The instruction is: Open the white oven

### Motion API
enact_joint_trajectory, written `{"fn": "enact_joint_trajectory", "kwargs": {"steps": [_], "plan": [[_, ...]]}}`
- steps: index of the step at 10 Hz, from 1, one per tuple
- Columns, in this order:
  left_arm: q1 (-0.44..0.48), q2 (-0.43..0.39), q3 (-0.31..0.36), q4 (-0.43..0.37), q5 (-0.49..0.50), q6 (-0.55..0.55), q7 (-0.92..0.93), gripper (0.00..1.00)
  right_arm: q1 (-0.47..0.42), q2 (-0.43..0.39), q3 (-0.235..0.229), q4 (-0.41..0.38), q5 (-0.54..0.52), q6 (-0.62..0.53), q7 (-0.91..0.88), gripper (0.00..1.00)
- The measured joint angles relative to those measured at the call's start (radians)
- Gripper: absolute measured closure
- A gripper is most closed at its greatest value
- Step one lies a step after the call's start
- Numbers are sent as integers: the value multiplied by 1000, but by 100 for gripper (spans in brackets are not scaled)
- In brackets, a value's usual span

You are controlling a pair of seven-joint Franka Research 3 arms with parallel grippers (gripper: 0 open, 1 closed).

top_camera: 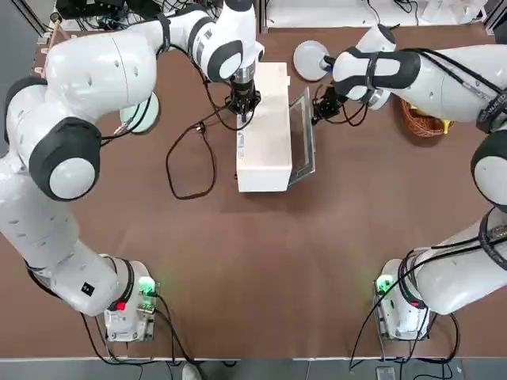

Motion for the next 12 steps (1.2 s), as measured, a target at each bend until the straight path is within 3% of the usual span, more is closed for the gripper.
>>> {"fn": "enact_joint_trajectory", "kwargs": {"steps": [4,5,8,10,11,12], "plan": [[4,0,2,0,3,8,0,99,-52,83,0,-23,-17,72,-136,98],[4,0,2,0,3,9,0,99,-95,98,0,-23,-45,78,-186,98],[5,-2,3,1,4,13,0,99,-307,105,-4,-14,-261,77,-277,95],[12,-35,4,12,4,12,-1,99,-428,101,-5,14,-383,76,-310,88],[18,-63,9,27,5,-19,0,98,-483,95,-4,42,-464,65,-310,74],[35,-90,17,57,8,-75,9,87,-530,85,-4,93,-515,1,-310,60]]}}
